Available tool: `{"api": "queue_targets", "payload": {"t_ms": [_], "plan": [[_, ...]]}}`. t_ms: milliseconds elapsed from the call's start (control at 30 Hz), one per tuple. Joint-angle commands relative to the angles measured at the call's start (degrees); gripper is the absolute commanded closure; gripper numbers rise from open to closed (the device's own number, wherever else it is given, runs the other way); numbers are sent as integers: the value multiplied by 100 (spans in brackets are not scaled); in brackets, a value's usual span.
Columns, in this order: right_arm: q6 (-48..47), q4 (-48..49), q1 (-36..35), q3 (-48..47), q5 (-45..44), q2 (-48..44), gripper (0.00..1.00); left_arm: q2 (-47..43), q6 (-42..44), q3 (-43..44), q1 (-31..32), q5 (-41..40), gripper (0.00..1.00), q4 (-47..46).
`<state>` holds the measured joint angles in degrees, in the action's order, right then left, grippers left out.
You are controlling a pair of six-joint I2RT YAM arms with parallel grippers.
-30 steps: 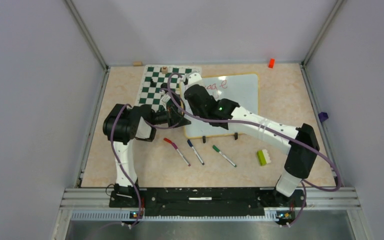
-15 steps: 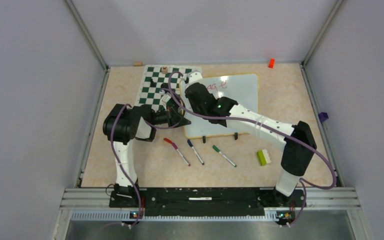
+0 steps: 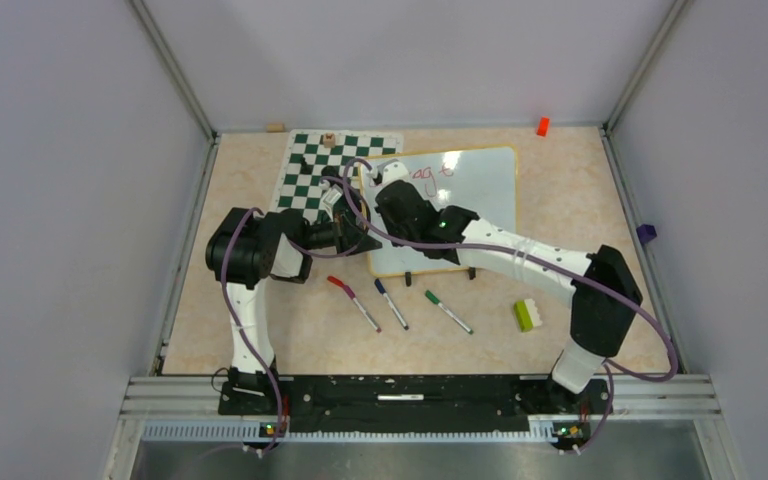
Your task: Write a sentence on the whiteboard
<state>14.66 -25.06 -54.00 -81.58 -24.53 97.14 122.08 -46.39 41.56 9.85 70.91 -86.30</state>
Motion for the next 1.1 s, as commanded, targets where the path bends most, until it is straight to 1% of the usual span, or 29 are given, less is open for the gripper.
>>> {"api": "queue_targets", "payload": {"t_ms": [0,267,400,700,933,1067], "plan": [[139,-104,63,260,4,-192,100,-176,295,-23,-20,106,100,-643],[140,-194,63,317,-57,-302,100,-170,294,-25,-18,114,100,-647],[128,-276,58,241,-268,-316,100,-184,297,-25,-18,115,100,-642],[18,-271,140,-218,-460,-394,100,-163,291,-20,-18,110,100,-643],[-40,-267,136,-133,-111,-733,100,-175,294,-22,-18,111,100,-642],[-84,-271,194,-11,-167,-811,100,-169,288,-22,-18,115,100,-642]]}}
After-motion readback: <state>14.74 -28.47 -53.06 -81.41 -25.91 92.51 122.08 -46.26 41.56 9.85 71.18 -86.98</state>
